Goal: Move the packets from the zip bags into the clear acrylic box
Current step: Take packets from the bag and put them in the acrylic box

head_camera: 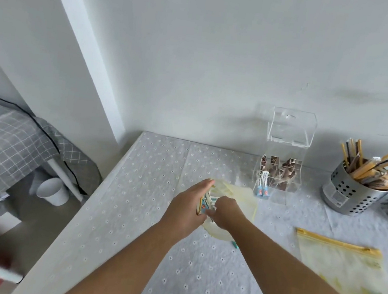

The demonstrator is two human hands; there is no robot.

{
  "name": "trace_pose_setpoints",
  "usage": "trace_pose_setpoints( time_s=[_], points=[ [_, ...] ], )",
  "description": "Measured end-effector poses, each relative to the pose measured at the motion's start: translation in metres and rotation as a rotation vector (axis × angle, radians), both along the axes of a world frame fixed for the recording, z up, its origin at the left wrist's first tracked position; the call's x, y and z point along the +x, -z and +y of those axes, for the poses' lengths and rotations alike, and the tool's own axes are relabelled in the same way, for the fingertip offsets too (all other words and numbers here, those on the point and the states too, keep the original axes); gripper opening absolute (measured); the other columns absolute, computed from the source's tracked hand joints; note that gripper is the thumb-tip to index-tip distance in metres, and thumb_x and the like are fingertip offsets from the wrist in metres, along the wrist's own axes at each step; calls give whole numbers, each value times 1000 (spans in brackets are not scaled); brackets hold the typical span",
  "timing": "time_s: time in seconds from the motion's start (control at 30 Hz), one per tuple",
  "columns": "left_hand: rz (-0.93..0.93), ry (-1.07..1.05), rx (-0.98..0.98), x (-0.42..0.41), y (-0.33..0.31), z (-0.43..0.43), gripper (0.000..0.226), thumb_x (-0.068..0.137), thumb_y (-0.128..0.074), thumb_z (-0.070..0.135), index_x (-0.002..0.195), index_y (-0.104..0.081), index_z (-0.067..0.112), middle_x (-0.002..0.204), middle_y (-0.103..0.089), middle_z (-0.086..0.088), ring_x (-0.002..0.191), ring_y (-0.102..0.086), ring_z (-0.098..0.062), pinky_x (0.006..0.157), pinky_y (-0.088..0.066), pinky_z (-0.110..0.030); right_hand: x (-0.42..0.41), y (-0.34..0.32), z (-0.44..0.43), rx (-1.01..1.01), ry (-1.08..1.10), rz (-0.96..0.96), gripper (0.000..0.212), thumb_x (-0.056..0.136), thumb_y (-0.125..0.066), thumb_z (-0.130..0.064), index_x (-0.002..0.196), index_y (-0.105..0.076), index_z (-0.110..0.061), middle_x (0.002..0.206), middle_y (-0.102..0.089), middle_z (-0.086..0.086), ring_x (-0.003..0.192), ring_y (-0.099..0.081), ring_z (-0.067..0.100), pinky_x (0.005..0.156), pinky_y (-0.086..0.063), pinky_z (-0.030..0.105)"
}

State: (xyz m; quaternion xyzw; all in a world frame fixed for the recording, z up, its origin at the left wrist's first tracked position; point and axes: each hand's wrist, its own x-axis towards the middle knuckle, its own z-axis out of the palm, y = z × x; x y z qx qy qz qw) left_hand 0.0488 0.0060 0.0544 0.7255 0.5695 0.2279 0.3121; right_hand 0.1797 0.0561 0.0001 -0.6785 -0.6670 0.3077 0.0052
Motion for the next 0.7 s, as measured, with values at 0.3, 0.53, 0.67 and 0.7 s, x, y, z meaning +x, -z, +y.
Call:
trace_pose_setpoints(
  time_s=[0.3, 0.53, 0.67, 0.7],
  points=[
    [28, -25, -18, 0, 2, -4, 81, 80, -64, 0, 145, -30, 33, 151, -30, 20, 116, -52, -31, 94, -49, -26, -15, 22, 10, -35, 91, -76, 38, 88, -57, -31, 117, -55, -7, 110, -64, 9, 102, -63, 26, 75, -50, 31],
    [31, -27, -21, -1, 0, -3, 82, 80, -64, 2, 146, -28, 35, 151, -30, 19, 115, -55, -28, 93, -48, -24, -5, 19, 13, 37, 132, 26, 30, 86, -61, -22, 112, -57, -7, 107, -65, 9, 98, -62, 25, 72, -45, 29],
    [35, -5, -33, 0, -3, -4, 83, 79, -62, 0, 146, -27, 36, 152, -28, 20, 115, -54, -27, 93, -47, -23, 3, 15, 14, 28, 217, 214, 27, 85, -67, -21, 110, -60, -12, 110, -65, 5, 92, -58, 21, 75, -41, 26],
    [38, -1, -33, 0, -3, -3, 84, 79, -62, 0, 146, -27, 36, 152, -28, 20, 115, -54, -27, 94, -46, -23, 4, 13, 15, 8, 223, 249, 28, 84, -68, -21, 110, -61, -13, 111, -66, 4, 96, -59, 21, 76, -40, 24]
  ],
)
